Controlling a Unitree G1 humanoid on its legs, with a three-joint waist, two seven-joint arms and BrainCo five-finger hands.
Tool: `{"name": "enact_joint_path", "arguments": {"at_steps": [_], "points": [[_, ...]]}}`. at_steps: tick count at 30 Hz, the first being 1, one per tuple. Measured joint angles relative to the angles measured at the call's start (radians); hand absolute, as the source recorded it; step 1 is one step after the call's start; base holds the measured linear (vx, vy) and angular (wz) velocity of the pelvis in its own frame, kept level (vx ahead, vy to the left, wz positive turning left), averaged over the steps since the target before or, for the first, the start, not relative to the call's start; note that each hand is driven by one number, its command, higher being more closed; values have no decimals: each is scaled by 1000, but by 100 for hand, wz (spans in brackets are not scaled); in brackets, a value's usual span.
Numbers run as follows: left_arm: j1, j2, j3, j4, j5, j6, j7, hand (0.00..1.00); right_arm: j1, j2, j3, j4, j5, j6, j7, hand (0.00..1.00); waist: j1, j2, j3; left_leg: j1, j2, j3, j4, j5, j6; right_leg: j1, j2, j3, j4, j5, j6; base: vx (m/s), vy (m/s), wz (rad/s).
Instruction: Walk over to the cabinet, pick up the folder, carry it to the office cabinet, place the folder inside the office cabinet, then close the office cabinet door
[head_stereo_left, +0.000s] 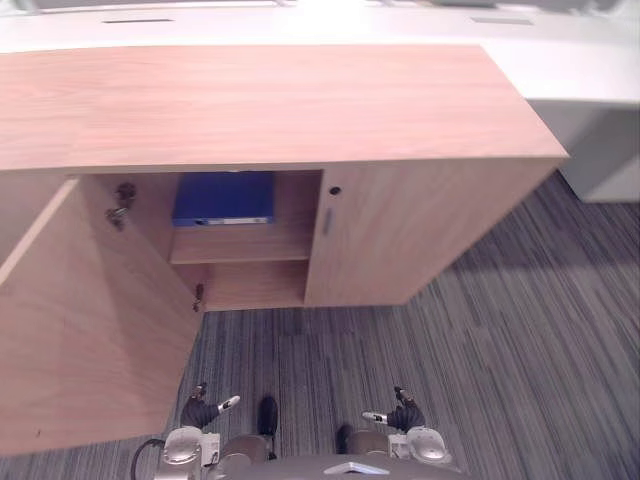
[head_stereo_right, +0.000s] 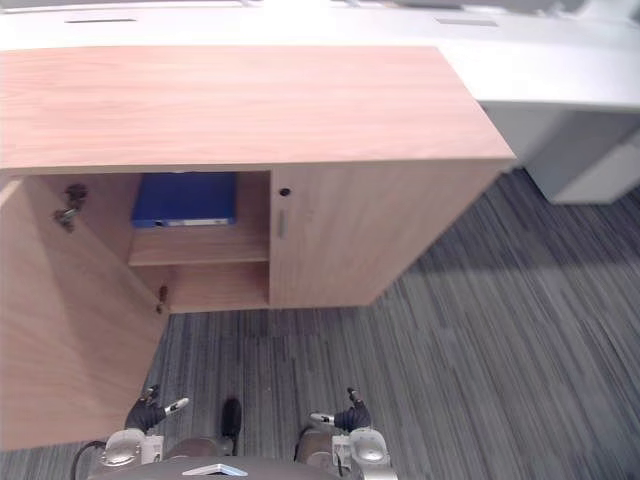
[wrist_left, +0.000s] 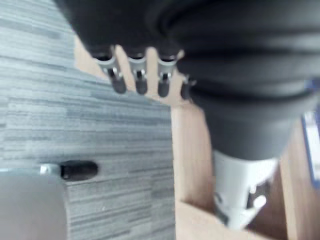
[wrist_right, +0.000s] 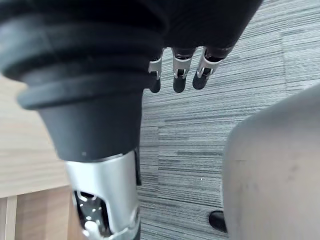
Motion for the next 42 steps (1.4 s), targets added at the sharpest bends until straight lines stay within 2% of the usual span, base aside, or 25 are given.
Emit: {"name": "enact_joint_path", "arguments": {"at_steps": [1, 4, 5, 6, 7, 8, 9, 10, 11, 12, 14, 15, 16, 19, 25, 29, 32, 39, 42], "points": [[1, -9, 17, 1, -2, 0, 8, 0, -7, -3, -2, 7, 0, 1, -1, 0, 7, 15, -1, -21, 16, -19, 0, 11, -13, -1, 17, -22, -30, 18, -9, -53, -133, 40], [-13, -31, 30, 2, -9, 2, 13, 0, -25, -15, -5, 6, -1, 3, -4, 0, -1, 52, 31, -57, 38, -76, 0, 51, -35, -7, 44, -88, -41, 36, -28, -68, -113, 56], [-15, -44, 34, 0, -10, 2, 13, 0, -26, -16, -25, 5, -1, 5, -5, 0, -5, 61, 32, -78, 50, -62, -6, 22, -55, -9, 55, -130, -38, 43, -39, -100, -106, 65], [-16, -47, 38, 0, -10, 3, 13, 0, -26, -13, -38, 4, -1, 7, -6, 0, -12, 59, 30, -88, 58, -21, -6, -18, -59, -10, 45, -150, -49, 50, -50, -107, -56, 81], [-29, -52, 37, 1, -9, 3, 12, 0, -32, 5, -46, 4, -1, 9, -9, 0, -26, 32, 36, -100, 68, 81, 38, -79, -59, -3, 15, -186, -71, 63, -59, -72, -35, 73], [-36, -56, 40, -1, -3, 3, 9, 0, -33, 5, -48, 3, -1, 12, -9, 0, -28, 27, 40, -120, 78, 139, 108, -94, -54, -4, 4, -201, -67, 64, -60, -72, -33, 82], [-43, -58, 42, -4, -1, 3, 8, 0, -25, 3, -58, 0, -1, 16, -9, 0, -27, 29, 39, -142, 105, 222, 274, -122, -46, -5, -9, -228, -53, 63, -63, -72, -39, 51], [-40, -65, 42, -3, -1, 3, 8, 0, -19, -2, -65, 0, -1, 20, -9, 0, -34, 33, 38, -128, 128, 260, 402, -188, -37, 0, -16, -244, -36, 53, -59, -82, -1, 42], [-36, -67, 41, -2, 0, 3, 7, 0, -17, -6, -66, -3, 1, 19, -9, 0, -37, 36, 35, -118, 132, 262, 425, -220, -39, 3, -16, -248, -34, 48, -53, -66, 74, 27], [-34, -76, 40, 3, 0, 3, 6, 0, -17, -13, -72, -8, 1, 19, -9, 0, -43, 71, 21, -101, 132, 256, 388, -245, -37, 2, -8, -255, -29, 41, -42, -51, 93, 30], [-31, -69, 35, 5, 1, 3, 6, 0, -13, -3, -87, -4, 2, 20, -7, 0, -49, 54, 11, -45, 91, 250, 244, -187, -20, 6, -14, -240, -57, 51, -32, -37, 63, 23], [-23, -62, 28, 12, 2, 4, 6, 0, -9, 10, -92, 1, 2, 21, -7, 0, -46, 45, 5, -4, 69, 246, 151, -137, -16, 21, -20, -241, -91, 67, -24, -24, 51, 14], [-20, -57, 23, 29, 3, 6, 5, 0, -10, 11, -97, 4, 2, 20, -6, 0, -47, 47, 3, 33, 55, 236, 77, -97, -11, 38, -21, -245, -116, 79, -16, -29, 54, 15], [-14, -54, 18, 43, 4, 8, 6, 0, -10, 11, -109, 9, 18, 21, -7, 0, -51, 51, 2, 78, 42, 217, 0, -52, -2, 66, -20, -262, -136, 88, -11, -34, 36, 18], [-12, -51, 39, 64, 0, 7, 7, 0, -26, 9, -109, 56, 19, 21, -7, 0, -41, 47, -6, 110, 40, 198, -6, -51, -4, 113, -9, -265, -156, 95, -15, -30, -2, 9], [-9, -53, 111, 75, -52, 7, 10, 0, -37, 7, -115, 77, 20, 21, -7, 0, -40, 48, -7, 114, 42, 175, -7, -48, -6, 136, -3, -282, -173, 90, -24, -21, -25, 15], [-4, -47, 205, 72, -105, 7, 17, 0, -49, 5, -122, 84, 19, 22, -7, 0, -25, 47, -8, 112, 42, 162, -7, -48, -6, 144, -1, -296, -182, 90, -24, 15, -24, 15], [-4, 68, 381, -17, -197, -1, 51, 0, -78, -20, -120, 83, 19, 23, -7, 0, -12, 43, -8, 111, 39, 133, -7, -51, -9, 174, 5, -316, -204, 99, -24, 22, -11, 12], [-28, 171, 452, -48, -197, -6, 57, 0, -83, -37, -107, 81, 19, 22, -7, 0, -2, 42, -8, 111, 41, 130, -7, -56, -12, 178, 9, -315, -209, 99, -27, 0, 0, 0]]}}
